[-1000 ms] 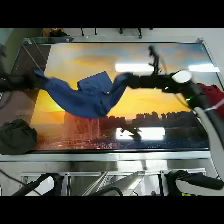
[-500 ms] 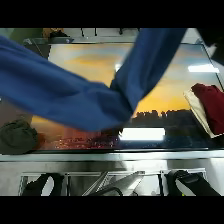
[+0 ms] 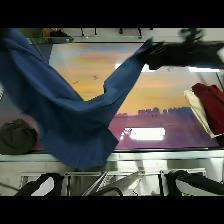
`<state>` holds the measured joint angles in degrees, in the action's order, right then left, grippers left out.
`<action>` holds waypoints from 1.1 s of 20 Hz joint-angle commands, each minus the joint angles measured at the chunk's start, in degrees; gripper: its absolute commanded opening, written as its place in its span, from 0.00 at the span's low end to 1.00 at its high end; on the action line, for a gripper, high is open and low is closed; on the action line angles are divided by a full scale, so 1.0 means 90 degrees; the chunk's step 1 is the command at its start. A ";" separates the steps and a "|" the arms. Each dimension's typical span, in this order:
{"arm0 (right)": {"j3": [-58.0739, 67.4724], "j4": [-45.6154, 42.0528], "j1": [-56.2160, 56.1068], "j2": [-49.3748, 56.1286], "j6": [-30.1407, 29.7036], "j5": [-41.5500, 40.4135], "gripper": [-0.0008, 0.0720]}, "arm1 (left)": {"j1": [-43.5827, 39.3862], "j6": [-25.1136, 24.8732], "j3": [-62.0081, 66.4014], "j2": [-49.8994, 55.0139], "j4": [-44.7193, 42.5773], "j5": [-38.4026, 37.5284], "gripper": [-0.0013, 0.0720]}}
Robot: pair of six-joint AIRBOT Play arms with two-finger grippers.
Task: Fold the shirts.
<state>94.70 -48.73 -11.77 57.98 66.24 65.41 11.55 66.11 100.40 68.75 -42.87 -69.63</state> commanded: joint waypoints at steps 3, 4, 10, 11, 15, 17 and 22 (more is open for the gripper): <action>-0.0959 -0.0287 0.0000 0.2319 0.0512 -0.0707 0.04 | -0.0889 -0.0733 -0.0265 0.3174 0.0214 0.0879 0.04; -0.0959 -0.0376 0.0027 0.2650 0.0624 -0.0908 0.04 | -0.0896 -0.0590 0.0114 0.3738 0.0231 0.0639 0.20; -0.0882 -0.0372 0.0991 0.2798 0.0937 -0.1090 0.62 | -0.0143 0.1005 0.1508 0.4534 0.0223 -0.1345 0.96; -0.0882 -0.0369 0.1290 0.2732 0.0981 -0.1013 0.62 | -0.0007 0.1173 0.1387 0.4388 0.0211 -0.1756 0.96; -0.0884 -0.0355 0.2518 0.2727 0.0916 0.0036 0.62 | 0.0143 0.1382 -0.0648 0.3254 -0.0260 -0.2501 0.83; -0.0884 -0.0347 0.2844 0.2725 0.0600 0.0313 0.62 | 0.0032 0.1377 -0.2237 0.2480 -0.0648 -0.2183 0.83; -0.0923 -0.0345 0.2652 0.2854 0.0253 0.0520 0.62 | -0.0437 0.1379 -0.5595 0.1064 -0.0719 -0.0923 0.84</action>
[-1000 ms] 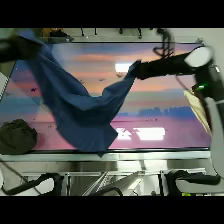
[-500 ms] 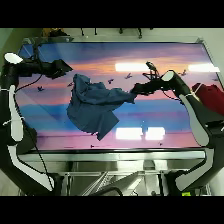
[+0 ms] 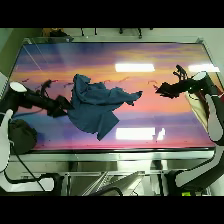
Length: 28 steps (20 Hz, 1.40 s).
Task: Fold the shirts.
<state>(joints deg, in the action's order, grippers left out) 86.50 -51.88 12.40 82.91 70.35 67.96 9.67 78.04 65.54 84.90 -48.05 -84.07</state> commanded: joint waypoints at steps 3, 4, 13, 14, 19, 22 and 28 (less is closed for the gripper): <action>-0.0010 0.0238 -0.0376 0.0372 -0.0461 0.0022 0.62 | -0.0656 0.0058 -0.2722 -0.1168 -0.0126 0.1889 0.84; -0.0010 0.0452 -0.0478 0.0474 -0.0515 -0.0066 0.62 | -0.0811 0.0058 -0.2905 -0.1222 -0.0002 0.2237 0.84; -0.0007 0.1868 -0.1032 0.0869 -0.1326 -0.1005 0.62 | -0.1540 0.0053 -0.2589 -0.0270 0.0294 0.3485 0.84; -0.0007 0.1865 -0.1032 0.0869 -0.1326 -0.1030 0.61 | -0.1532 0.0053 -0.2489 -0.0112 0.0289 0.3487 0.84; -0.0005 0.1868 -0.1035 0.1071 -0.1343 -0.1316 0.59 | -0.1365 0.0053 -0.1938 0.0391 0.0284 0.3325 0.83; 0.0000 0.1870 -0.1035 0.1333 -0.1343 -0.1348 0.35 | -0.1367 -0.0002 -0.1710 0.0381 0.0148 0.3140 0.40; 0.0017 0.1940 -0.1032 0.1154 -0.1540 -0.1183 0.04 | -0.1367 -0.0012 -0.1197 0.0325 -0.0228 0.2582 0.04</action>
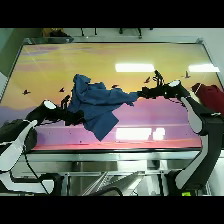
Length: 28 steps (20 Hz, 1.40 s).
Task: Fold the shirts.
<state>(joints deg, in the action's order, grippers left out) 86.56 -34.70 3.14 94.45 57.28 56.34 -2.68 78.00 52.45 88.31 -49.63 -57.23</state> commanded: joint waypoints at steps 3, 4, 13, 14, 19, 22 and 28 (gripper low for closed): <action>0.0010 0.0029 0.0012 -0.0748 -0.0107 0.0612 0.04 | 0.0005 -0.0019 0.0704 -0.0471 -0.0046 -0.0532 0.04; 0.0010 0.0029 0.0012 -0.1078 -0.0182 0.0899 0.04 | 0.0005 -0.0019 0.0882 -0.0719 -0.0046 -0.0605 0.04; 0.0012 -0.0357 0.0967 -0.5668 -0.0032 0.0172 0.04 | 0.1066 0.0233 0.4347 -0.3830 -0.0029 -0.1892 0.04; 0.0034 -0.0355 0.1175 -0.6164 -0.0032 0.0015 0.04 | 0.1336 0.0233 0.4847 -0.4097 -0.0032 -0.1940 0.04; 0.0695 -0.0362 0.1625 -0.7694 -0.0068 -0.0610 0.04 | 0.3055 0.0044 0.6841 -0.4966 -0.0049 -0.1741 0.04; 0.1212 -0.0318 0.1625 -0.7873 -0.0733 -0.1443 0.04 | 0.4012 -0.0019 0.7495 -0.4930 -0.0153 -0.1443 0.04; 0.1382 0.0634 0.1617 -0.5972 -0.0848 -0.0163 0.04 | 0.4107 -0.0974 0.6829 -0.3502 0.1875 -0.1632 0.04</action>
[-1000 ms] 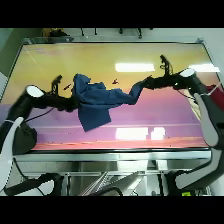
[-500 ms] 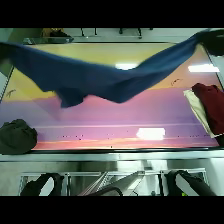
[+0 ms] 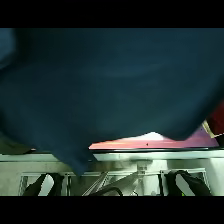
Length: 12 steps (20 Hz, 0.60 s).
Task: Fold the shirts.
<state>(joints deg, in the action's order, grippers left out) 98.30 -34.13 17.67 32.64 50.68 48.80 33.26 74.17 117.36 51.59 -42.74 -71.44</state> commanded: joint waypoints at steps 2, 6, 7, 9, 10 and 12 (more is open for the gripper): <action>0.0070 0.1192 -0.0032 0.2098 -0.0265 0.1428 0.04 | -0.0427 -0.1018 -0.0923 0.1239 0.1285 0.0007 0.04; -0.0168 0.1248 -0.0559 0.4364 -0.0352 0.1547 0.04 | -0.2183 -0.1462 -0.1780 0.2822 -0.0046 0.0736 0.04; -0.0172 0.1241 -0.0678 0.4879 -0.0435 0.1440 0.04 | -0.2543 -0.1457 -0.1938 0.3315 -0.0401 0.1081 0.04; -0.0170 0.1256 -0.0736 0.5829 -0.0440 0.0981 0.04 | -0.2982 -0.1447 -0.1945 0.4374 -0.0695 0.1605 0.04; -0.0170 0.1314 -0.0736 0.6241 -0.0440 0.0680 0.04 | -0.3082 -0.1438 -0.1749 0.4920 -0.0753 0.1627 0.04; -0.0168 0.1678 -0.0690 0.6841 -0.0442 0.0216 0.04 | -0.3230 -0.1205 -0.1044 0.6025 -0.0935 0.1426 0.04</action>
<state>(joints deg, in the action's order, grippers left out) 96.86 -22.70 11.79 84.79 47.05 56.01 7.99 62.26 103.74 93.12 -47.35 -60.31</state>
